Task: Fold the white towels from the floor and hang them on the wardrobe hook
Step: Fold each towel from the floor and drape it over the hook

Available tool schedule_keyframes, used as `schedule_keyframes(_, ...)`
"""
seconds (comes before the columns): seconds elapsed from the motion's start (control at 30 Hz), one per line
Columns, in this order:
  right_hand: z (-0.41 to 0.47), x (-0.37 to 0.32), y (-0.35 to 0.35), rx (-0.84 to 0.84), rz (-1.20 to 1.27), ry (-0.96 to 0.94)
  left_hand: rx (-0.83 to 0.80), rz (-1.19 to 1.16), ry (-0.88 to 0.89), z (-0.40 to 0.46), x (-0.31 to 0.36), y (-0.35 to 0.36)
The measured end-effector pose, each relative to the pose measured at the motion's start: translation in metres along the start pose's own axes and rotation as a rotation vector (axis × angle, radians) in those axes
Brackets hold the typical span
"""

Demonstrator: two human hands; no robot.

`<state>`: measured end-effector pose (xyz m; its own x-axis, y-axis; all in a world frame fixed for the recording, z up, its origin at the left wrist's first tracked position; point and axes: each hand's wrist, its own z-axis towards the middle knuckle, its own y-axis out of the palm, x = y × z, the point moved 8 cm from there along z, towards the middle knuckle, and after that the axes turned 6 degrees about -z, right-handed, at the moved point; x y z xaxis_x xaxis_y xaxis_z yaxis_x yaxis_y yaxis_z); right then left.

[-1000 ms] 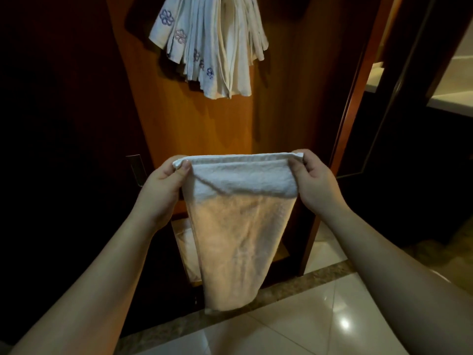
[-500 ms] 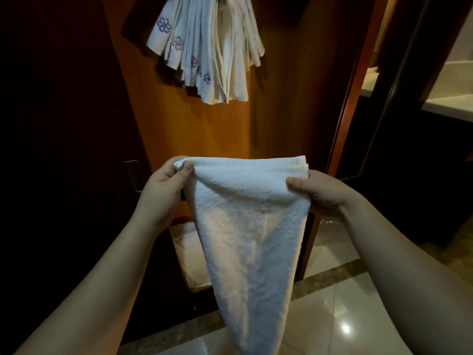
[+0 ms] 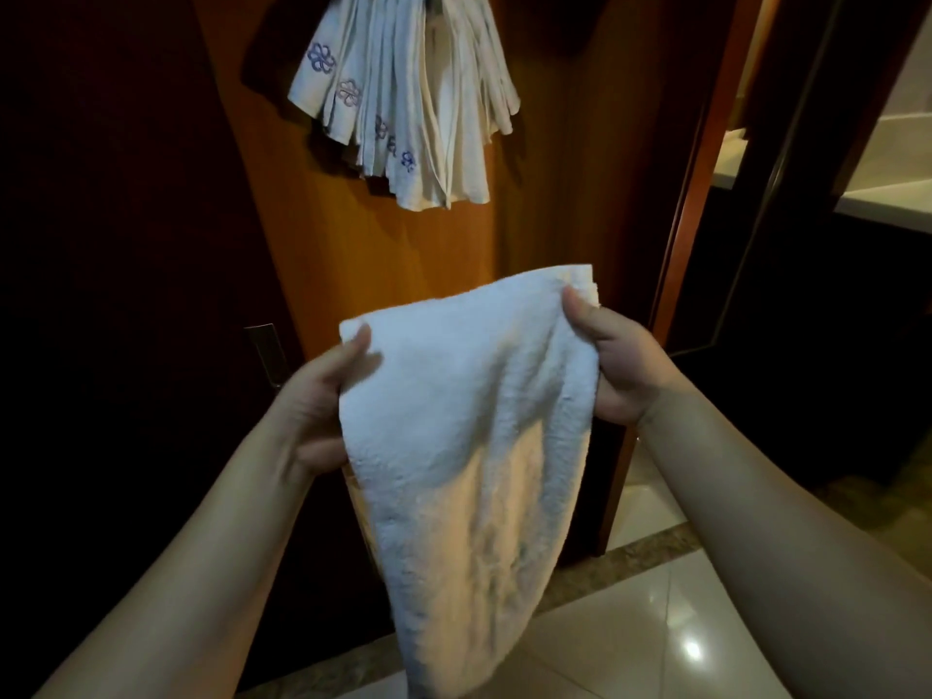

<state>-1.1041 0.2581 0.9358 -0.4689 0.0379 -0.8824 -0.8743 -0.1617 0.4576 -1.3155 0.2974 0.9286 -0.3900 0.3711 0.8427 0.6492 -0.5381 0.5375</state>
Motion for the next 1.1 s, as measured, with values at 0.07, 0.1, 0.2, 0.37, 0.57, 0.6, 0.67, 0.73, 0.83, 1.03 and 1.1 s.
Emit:
schedule_keyframes(0.07,-0.001,0.011,-0.006,0.05,-0.009,0.039,0.063,0.006,-0.039,0.0,-0.011,-0.013)
schedule_keyframes(0.1,-0.002,0.016,-0.01,0.072,-0.024,0.055,0.116,0.006,-0.015,0.001,-0.012,-0.02)
schedule_keyframes(0.2,-0.004,0.035,-0.024,0.147,-0.056,0.1,0.28,0.033,0.068,0.005,-0.017,-0.038)
schedule_keyframes(0.37,-0.014,0.073,-0.046,0.4,-0.346,0.151,0.508,0.043,0.045,0.007,-0.06,-0.064)
schedule_keyframes(0.57,-0.05,0.142,-0.035,0.674,-0.657,0.254,0.747,0.051,0.085,-0.026,-0.115,-0.071)
schedule_keyframes(0.6,-0.055,0.152,-0.029,0.695,-0.677,0.259,0.75,0.078,0.112,-0.033,-0.121,-0.065)
schedule_keyframes(0.67,-0.063,0.17,-0.016,0.711,-0.679,0.259,0.733,0.17,0.125,-0.047,-0.13,-0.05)
schedule_keyframes(0.73,-0.068,0.181,-0.003,0.683,-0.687,0.242,0.743,0.248,0.08,-0.057,-0.14,-0.042)
schedule_keyframes(0.83,-0.069,0.188,0.017,0.561,-0.705,0.21,0.69,0.305,0.05,-0.064,-0.146,-0.031)
schedule_keyframes(1.03,-0.062,0.19,0.04,0.384,-0.546,0.153,0.585,0.337,0.079,-0.066,-0.139,-0.016)
schedule_keyframes(1.1,-0.06,0.188,0.042,0.349,-0.484,0.127,0.55,0.297,0.042,-0.065,-0.138,-0.017)
